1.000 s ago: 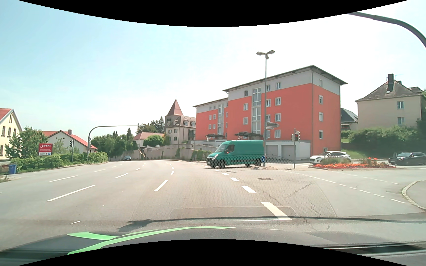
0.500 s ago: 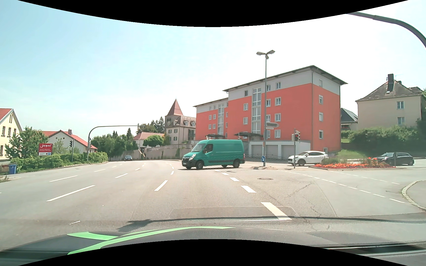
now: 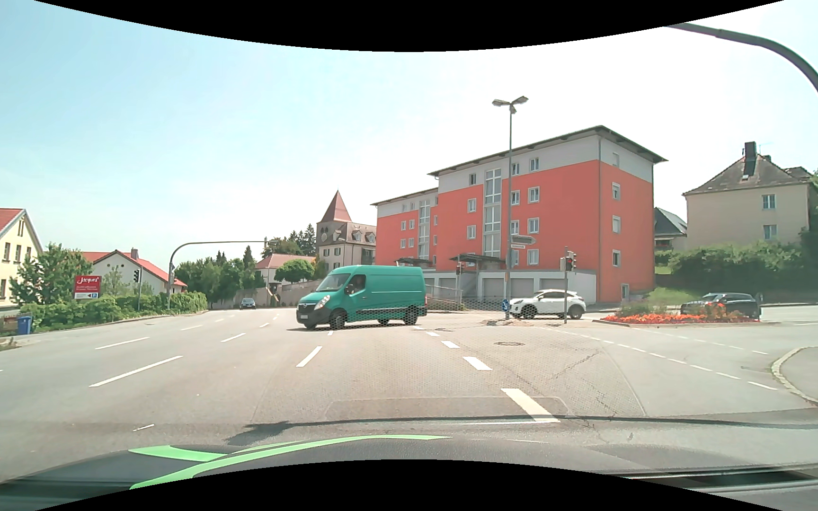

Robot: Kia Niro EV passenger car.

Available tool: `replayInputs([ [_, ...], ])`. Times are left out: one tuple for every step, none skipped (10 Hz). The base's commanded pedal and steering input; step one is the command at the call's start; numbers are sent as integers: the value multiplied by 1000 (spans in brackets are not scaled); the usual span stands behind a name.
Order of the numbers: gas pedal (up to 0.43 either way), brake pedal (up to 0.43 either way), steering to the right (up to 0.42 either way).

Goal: Follow the waypoints while adhering to traffic rules and regulations

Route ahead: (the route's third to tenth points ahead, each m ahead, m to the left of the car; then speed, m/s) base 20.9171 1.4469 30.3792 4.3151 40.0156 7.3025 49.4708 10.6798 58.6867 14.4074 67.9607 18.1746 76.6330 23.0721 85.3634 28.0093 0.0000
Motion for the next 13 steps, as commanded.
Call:
replayInputs([
  [0,262,3],
  [0,262,3],
  [0,262,3],
  [0,262,3],
  [0,262,3],
  [0,262,3],
  [0,262,3],
  [0,262,3],
  [0,262,3],
  [0,262,3],
  [0,262,3],
  [0,262,3],
  [0,262,3],
])
